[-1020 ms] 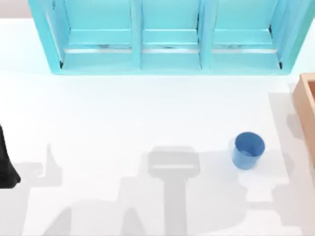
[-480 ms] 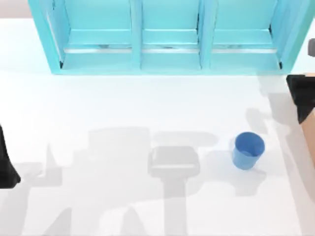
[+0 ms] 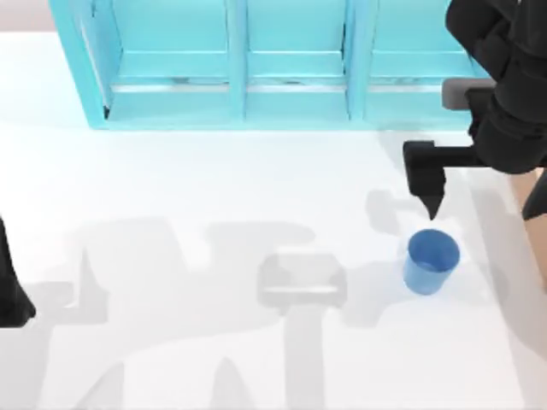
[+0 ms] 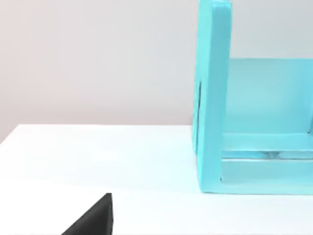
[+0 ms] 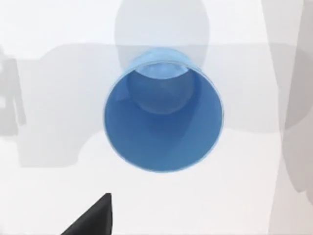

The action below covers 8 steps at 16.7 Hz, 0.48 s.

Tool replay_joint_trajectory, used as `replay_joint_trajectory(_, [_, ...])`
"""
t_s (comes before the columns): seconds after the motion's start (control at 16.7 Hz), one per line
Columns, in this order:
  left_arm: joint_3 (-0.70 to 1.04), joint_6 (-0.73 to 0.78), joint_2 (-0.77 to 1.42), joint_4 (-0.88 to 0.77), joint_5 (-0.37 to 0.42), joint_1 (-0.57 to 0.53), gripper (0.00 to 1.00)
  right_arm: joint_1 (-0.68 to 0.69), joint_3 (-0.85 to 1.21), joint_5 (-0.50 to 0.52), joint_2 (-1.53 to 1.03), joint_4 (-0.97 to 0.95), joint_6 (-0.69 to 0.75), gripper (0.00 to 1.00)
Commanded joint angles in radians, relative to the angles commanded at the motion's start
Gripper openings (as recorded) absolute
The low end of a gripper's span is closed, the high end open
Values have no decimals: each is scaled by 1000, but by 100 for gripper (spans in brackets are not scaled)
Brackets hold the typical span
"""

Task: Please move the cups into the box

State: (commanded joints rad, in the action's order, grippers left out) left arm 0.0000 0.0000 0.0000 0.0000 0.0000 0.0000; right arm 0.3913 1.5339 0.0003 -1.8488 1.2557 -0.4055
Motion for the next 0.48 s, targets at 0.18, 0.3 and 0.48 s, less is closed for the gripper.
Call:
replay_joint_trajectory(0.18, [0, 0, 0, 0, 0, 0, 100, 0, 0, 0, 0, 0, 0, 100])
replay_joint_trajectory(0.3, [0, 0, 0, 0, 0, 0, 100, -4, -5, -2, 3, -1, 1, 100])
replay_joint_trajectory(0.48, [0, 0, 0, 0, 0, 0, 100, -1, -61, 0, -17, -72, 1, 100])
